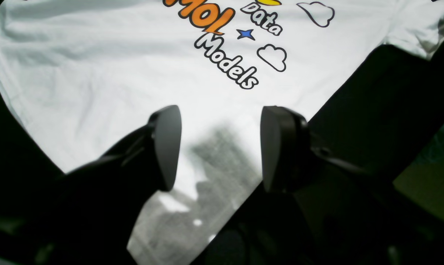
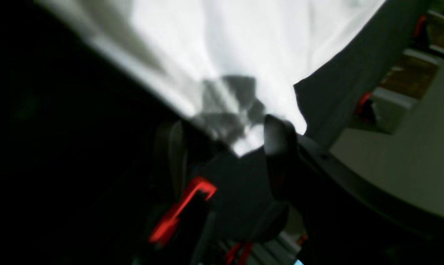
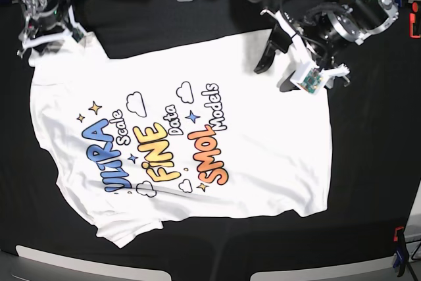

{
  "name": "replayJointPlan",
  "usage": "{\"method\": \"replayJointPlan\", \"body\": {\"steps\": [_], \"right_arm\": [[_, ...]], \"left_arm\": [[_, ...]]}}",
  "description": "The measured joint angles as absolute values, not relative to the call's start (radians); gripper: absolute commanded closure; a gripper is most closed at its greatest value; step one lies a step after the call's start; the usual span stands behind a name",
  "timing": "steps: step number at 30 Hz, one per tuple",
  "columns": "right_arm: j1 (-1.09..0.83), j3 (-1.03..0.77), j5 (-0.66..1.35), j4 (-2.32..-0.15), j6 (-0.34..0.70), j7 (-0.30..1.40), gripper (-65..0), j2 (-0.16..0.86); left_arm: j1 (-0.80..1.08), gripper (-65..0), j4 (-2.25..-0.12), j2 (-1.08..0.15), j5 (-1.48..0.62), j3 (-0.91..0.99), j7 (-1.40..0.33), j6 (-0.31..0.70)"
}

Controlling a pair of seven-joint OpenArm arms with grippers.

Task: Layout the t-shirt on the table in an organized manner, then fold the t-shirt properly
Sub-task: 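Move both grippers to the shirt's collar-side corners and grasp them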

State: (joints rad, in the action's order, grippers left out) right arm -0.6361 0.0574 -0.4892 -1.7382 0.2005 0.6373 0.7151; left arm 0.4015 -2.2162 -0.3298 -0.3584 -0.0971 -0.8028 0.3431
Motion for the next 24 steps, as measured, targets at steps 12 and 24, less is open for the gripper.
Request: {"method": "replayJointPlan", "body": {"steps": [12,24], "right_arm": [[-0.509,0.214,-0.553,-1.704,0.184,0.696,-32.5,0.723],[-0.504,0.36,-0.611,-1.708,0.122,0.673,-32.5,0.798]], "left_arm": [[0.402,-31.6,-2.216,-0.33,-0.358,-0.097,-0.801,0.343],[0.402,-31.6,-2.216,-0.33,-0.358,-0.097,-0.801,0.343]]}}
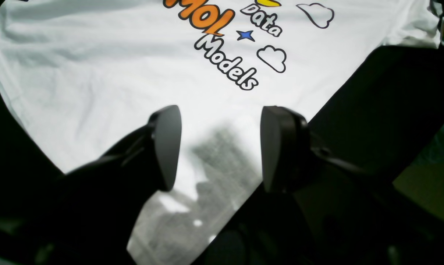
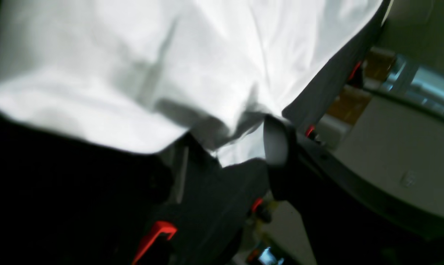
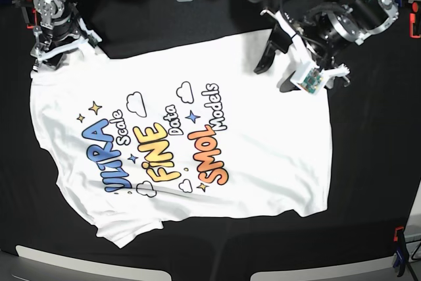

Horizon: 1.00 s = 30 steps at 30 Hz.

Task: Layout the t-shirt on the table in an organized manner, then fold the t-shirt properly
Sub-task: 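Move both grippers to the shirt's collar-side corners and grasp them, then pull both grasped corners outward to smooth the shirt flat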

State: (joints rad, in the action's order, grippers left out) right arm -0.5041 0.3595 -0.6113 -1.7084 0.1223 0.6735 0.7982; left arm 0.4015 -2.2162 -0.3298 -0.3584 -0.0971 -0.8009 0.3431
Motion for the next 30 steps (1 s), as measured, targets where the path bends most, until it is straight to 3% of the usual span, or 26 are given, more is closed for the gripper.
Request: {"method": "replayJointPlan", "body": {"steps": [6,10,11,15,21,26,30], "right_arm": [[-0.504,0.461,-0.71,-1.708,0.122,0.673,-32.5,0.868],[-0.505,0.471,-0.722,-1.708,0.065,0.677,-32.4,0.872],[-0.505,0.472,-0.72,-1.708,0.047,0.677,-31.1,0.871],[-0.511,0.476,-0.706,-1.708,0.031,0.701,-15.4,0.869],[-0.518,0.479,-0.699,-1.708,-0.028,0.753,0.0,0.864],[-0.519,0.478,-0.699,-1.708,-0.027,0.814,0.0,0.865],[-0.52,0.478,-0.699,-1.708,-0.027,0.822,0.0,0.865]], "left_arm": [[0.402,-31.6,-2.216,-0.33,-0.358,-0.097,-0.801,0.343],[0.402,-31.6,-2.216,-0.329,-0.359,-0.097,-0.801,0.344],[0.402,-31.6,-2.216,-0.329,-0.359,-0.097,-0.801,0.344],[0.402,-31.6,-2.216,-0.33,-0.358,-0.097,-0.805,0.344],[0.402,-31.6,-2.216,-0.33,-0.358,-0.097,-0.839,0.344],[0.402,-31.6,-2.216,-0.329,-0.261,-0.097,-0.907,0.351],[0.413,-31.6,-2.217,-0.33,-0.176,-0.096,-0.961,0.5]]}}
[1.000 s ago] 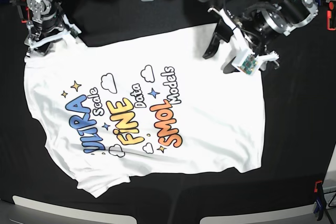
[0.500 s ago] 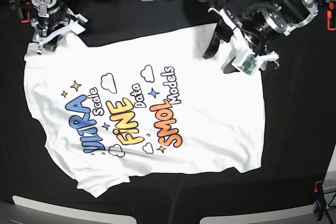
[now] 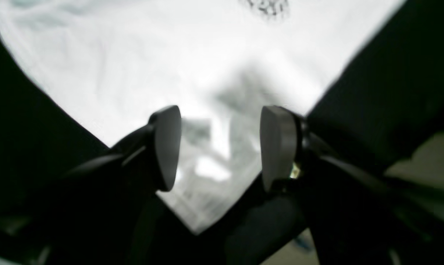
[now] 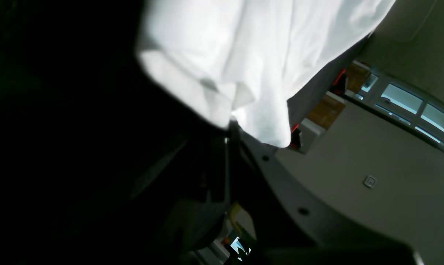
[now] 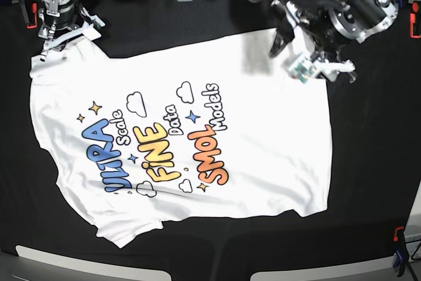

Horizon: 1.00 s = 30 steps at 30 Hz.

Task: Layout the t-shirt on the table in an organized manner, then fold the t-shirt properly
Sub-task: 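Pull both grasped corners outward to smooth the shirt flat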

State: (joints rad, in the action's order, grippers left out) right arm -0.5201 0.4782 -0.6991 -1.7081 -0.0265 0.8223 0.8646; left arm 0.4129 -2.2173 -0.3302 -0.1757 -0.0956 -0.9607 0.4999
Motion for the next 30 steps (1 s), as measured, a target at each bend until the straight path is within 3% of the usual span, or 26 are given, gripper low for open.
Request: {"method": "replayJointPlan", "body": {"steps": [9,14,18,23,30], "right_arm": [[-0.518,0.478,-0.684,-1.708,-0.027,0.82,0.0,0.864],[-0.518,0.478,-0.683,-1.708,-0.026,0.809,0.0,0.864],[-0.518,0.478,-0.684,-1.708,-0.027,0.805,0.0,0.865],[-0.518,0.478,-0.684,-1.708,-0.027,0.802,0.0,0.865],[-0.518,0.478,-0.684,-1.708,-0.036,0.794,0.0,0.865]], "left_arm": [[0.522,-31.6,-2.22,-0.528,-0.175,-0.097,-0.976,0.573],[0.646,-31.6,-2.221,-0.628,-0.101,-0.099,-0.797,0.584],[0.659,-31.6,-2.221,-0.63,0.002,-0.097,-0.747,0.501],[0.657,-31.6,-2.22,-0.629,0.035,-0.126,-0.732,0.5],[0.642,-31.6,-2.194,-0.621,0.271,-0.329,-0.669,0.283]]}}
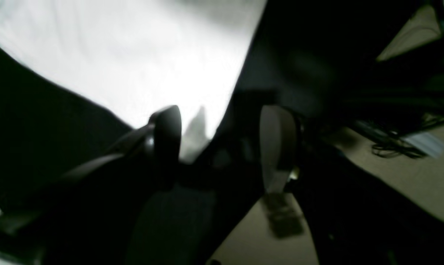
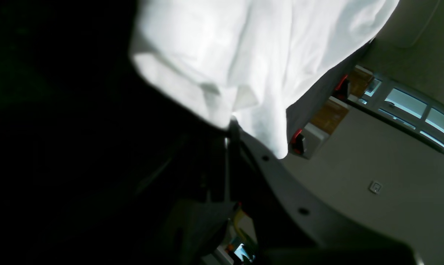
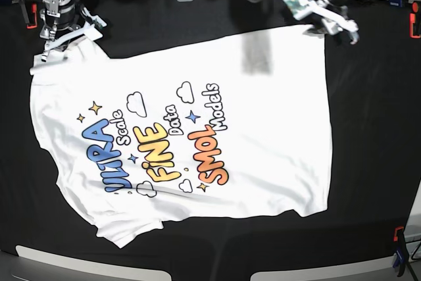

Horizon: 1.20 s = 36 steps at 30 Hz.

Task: Layout the t-shirt on the table in an organized manner, then fold the t-shirt properly
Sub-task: 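Pull both grasped corners outward to smooth the shirt flat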

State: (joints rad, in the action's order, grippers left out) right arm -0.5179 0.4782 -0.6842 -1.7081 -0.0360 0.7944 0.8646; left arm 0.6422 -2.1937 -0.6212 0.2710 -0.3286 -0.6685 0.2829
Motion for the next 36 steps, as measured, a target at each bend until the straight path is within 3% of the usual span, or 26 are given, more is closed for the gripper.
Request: {"method": "replayJointPlan", "body": {"steps": [7,12,20,23,26,31,36], "right_arm": [[-0.518,0.478,-0.684,-1.708,-0.05,0.794,0.0,0.865],[-0.518,0.478,-0.685,-1.708,-0.054,0.794,0.0,0.865],[-0.518,0.478,-0.684,-1.708,-0.08,0.793,0.0,0.865],[-0.518,0.478,-0.684,-1.708,-0.08,0.793,0.0,0.864],[-0.518,0.478,-0.684,-1.708,-0.08,0.793,0.0,0.865],[-0.518,0.478,-0.684,-1.708,-0.08,0.793,0.0,0.864],[-0.526,0.478,-0.682,-1.743,-0.165,0.862,0.0,0.865]], "left_arm": [[0.57,-31.6,-1.999,-0.621,0.409,-0.427,-0.667,0.158],[0.501,-31.6,-1.898,-0.616,0.471,-0.477,-0.668,0.006],[0.506,-31.2,-1.895,-0.618,0.506,-0.492,-0.654,-0.016],[0.506,-21.4,-1.895,-0.618,0.505,-0.492,-0.653,-0.016],[0.506,-1.8,-1.895,-0.617,0.504,-0.494,-0.653,-0.015],[0.506,0.0,-1.892,-0.617,0.502,-0.496,-0.673,-0.016],[0.507,0.0,-1.893,-0.618,0.525,-0.497,-0.694,-0.016]]}}
